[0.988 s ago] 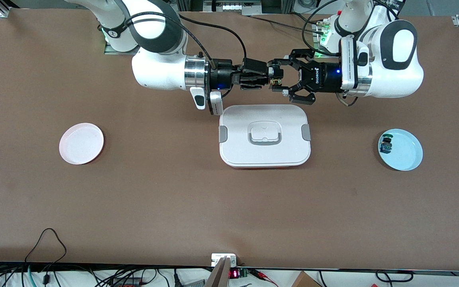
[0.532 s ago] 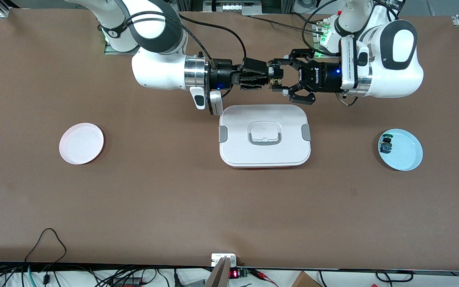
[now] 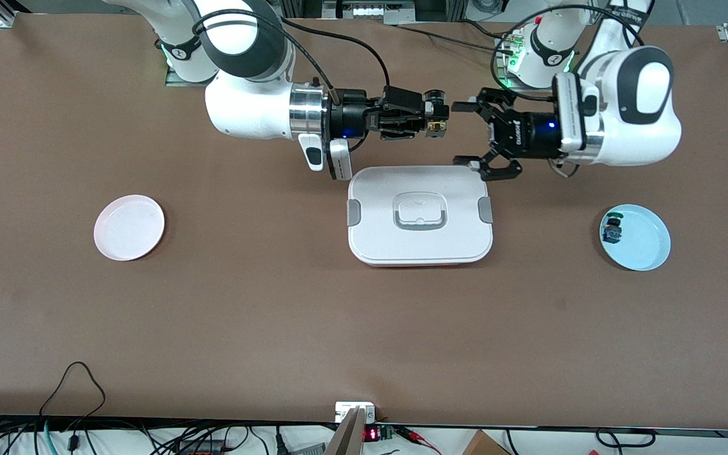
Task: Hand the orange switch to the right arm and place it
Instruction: 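Open the left gripper and withdraw it while the right gripper holds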
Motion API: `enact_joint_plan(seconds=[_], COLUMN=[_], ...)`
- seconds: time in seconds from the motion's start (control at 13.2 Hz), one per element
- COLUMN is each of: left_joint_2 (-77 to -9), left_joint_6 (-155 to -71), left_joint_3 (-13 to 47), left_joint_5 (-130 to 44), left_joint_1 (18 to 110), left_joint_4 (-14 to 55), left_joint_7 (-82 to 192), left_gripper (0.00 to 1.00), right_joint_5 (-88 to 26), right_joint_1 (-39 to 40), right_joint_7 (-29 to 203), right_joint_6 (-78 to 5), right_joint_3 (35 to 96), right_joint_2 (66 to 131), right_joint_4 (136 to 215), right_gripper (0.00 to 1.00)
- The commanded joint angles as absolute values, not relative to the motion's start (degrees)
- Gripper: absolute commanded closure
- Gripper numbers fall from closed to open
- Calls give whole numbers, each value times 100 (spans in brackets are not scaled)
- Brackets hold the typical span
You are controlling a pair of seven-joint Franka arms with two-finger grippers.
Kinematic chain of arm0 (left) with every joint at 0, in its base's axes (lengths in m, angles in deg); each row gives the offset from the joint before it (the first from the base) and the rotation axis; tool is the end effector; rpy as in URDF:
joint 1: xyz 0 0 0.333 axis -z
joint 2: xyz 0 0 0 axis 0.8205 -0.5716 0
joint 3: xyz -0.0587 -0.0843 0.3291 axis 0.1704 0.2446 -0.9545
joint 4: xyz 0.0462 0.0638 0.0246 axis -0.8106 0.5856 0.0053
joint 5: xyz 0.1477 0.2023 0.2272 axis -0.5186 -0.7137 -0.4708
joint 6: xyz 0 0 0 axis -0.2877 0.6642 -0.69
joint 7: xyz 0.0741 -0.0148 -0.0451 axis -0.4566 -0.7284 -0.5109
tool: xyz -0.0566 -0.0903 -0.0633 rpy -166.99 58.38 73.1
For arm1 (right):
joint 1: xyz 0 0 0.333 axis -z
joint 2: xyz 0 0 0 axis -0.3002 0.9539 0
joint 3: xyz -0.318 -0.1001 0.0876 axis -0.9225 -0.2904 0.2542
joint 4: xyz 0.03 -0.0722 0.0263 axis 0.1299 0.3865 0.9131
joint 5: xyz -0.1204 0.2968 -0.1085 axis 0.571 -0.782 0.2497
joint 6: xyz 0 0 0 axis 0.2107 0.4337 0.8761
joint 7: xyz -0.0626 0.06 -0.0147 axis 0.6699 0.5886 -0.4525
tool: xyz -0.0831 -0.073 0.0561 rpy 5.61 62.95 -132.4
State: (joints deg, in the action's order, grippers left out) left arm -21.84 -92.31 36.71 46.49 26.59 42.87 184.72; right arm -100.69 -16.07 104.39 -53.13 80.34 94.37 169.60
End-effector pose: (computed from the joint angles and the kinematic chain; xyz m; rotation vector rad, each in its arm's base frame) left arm 0.4876 -0.1830 0.5068 1.1776 -1.0866 1.2222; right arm 0.4758 0.4654 0.5397 -1.5854 0.1234 0.0704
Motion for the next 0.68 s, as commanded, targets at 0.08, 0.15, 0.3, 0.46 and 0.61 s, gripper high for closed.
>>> enact_joint_plan(seconds=[0.08,0.15,0.3,0.46,0.61], left_joint_2=[-2718,-2866,-3506,-3965,-4080], left_joint_6=[-8447,-8280,-7832,-7410,-7250], left_joint_3=[3712,3703,3685,3694,3685], left_joint_5=[3946,3613,2604,1671,1133], left_joint_1=[1763,1587,1279,980,856], left_joint_4=[4073,3959,3276,2589,2245], left_joint_7=[18915,18898,18723,18101,17738], left_gripper=[0,0,0,0,0], right_joint_5=[-10067,-9971,-9480,-9224,-8969], right_joint_1=[-1321,-1233,-1084,-838,-435], right_joint_7=[10687,10749,10750,10758,10750], right_joint_6=[-5275,-5275,-5231,-4881,-4311], right_joint_3=[8068,8068,8068,8068,8068], right_joint_2=[9163,9075,8952,8890,8881], right_joint_4=[17283,17388,17582,17775,17864], right_gripper=[95,95,95,95,95])
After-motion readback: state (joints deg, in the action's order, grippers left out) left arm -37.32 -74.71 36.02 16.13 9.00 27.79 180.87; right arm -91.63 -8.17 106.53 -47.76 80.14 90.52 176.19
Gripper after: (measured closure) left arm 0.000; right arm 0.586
